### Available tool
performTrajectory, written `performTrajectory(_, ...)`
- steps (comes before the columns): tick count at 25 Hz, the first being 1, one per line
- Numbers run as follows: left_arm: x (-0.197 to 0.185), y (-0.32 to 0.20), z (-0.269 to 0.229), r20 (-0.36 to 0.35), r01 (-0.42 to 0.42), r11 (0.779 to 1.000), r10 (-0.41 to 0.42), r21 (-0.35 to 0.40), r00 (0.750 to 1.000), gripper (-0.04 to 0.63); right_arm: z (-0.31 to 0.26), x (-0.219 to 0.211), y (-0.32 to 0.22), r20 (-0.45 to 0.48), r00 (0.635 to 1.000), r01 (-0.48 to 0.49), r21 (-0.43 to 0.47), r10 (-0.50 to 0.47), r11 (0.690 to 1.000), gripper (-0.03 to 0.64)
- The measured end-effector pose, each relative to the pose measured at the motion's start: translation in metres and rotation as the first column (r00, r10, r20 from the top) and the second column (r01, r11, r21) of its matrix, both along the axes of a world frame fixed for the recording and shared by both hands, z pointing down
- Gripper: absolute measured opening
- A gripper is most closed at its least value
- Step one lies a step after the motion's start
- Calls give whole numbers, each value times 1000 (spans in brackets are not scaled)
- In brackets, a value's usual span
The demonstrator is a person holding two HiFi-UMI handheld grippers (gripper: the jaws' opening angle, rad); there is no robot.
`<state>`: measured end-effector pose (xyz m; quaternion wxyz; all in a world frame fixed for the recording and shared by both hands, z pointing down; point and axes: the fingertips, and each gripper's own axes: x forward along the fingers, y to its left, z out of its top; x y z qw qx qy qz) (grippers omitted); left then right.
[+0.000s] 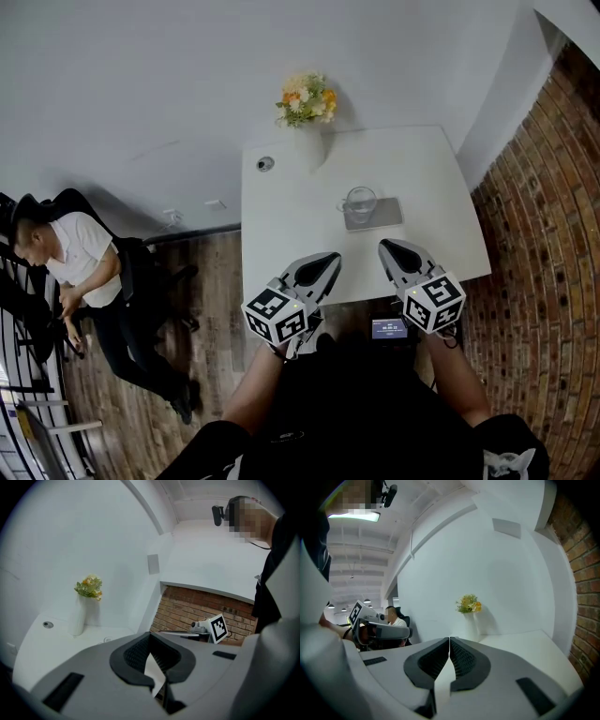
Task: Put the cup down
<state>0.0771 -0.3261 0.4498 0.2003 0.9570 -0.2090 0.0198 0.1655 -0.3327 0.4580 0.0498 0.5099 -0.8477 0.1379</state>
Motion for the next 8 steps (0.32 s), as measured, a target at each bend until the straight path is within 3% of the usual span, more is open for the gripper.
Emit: performTrajectory(8,-5,1,1,8,14,1000,-14,-3,1000,8,-1,-5,0,-10,1000,12,5,-12,1000,17)
